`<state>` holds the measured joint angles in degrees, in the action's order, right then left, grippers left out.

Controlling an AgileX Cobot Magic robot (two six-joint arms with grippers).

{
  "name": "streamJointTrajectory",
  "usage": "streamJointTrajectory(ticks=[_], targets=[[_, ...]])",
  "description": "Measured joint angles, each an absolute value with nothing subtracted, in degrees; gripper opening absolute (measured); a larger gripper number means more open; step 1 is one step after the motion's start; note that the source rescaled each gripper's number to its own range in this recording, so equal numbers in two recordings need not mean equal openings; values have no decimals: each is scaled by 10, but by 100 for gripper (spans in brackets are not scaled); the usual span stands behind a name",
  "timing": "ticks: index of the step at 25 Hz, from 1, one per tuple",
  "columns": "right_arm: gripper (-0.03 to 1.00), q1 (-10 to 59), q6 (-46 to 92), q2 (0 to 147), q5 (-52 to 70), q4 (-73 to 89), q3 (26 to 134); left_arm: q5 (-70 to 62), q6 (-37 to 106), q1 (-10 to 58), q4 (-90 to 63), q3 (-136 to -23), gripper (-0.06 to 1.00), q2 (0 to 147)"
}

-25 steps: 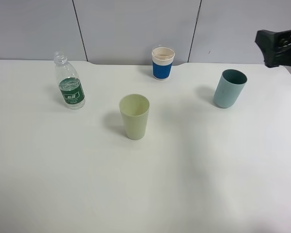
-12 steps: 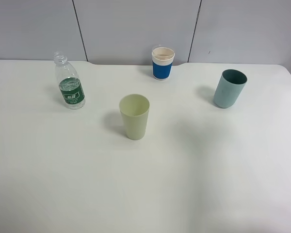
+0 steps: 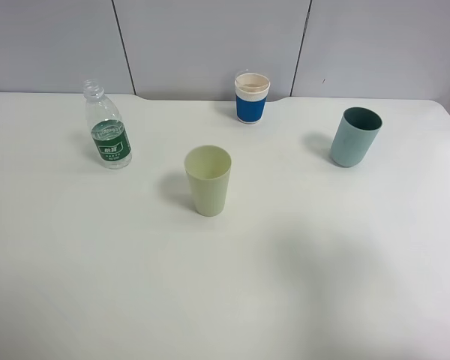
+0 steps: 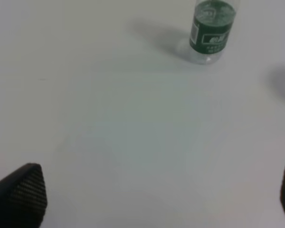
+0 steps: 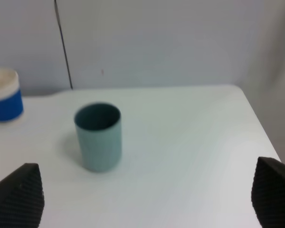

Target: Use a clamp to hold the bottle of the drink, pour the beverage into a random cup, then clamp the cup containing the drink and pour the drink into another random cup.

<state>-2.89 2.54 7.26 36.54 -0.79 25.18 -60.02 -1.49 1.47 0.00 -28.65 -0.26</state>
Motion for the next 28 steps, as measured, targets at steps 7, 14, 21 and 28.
streamJointTrajectory(ticks=[7,14,21,28], targets=[[76,-29,24,57,488,-33,292,-600,-15,15,0,-286,100,-3],[76,-29,24,53,617,-43,312,-600,-15,15,0,-286,100,-3],[76,-29,19,9,614,-57,290,-600,-15,15,0,-286,100,-3],[76,-29,15,-1,611,-56,288,-600,-15,15,0,-286,100,-3]])
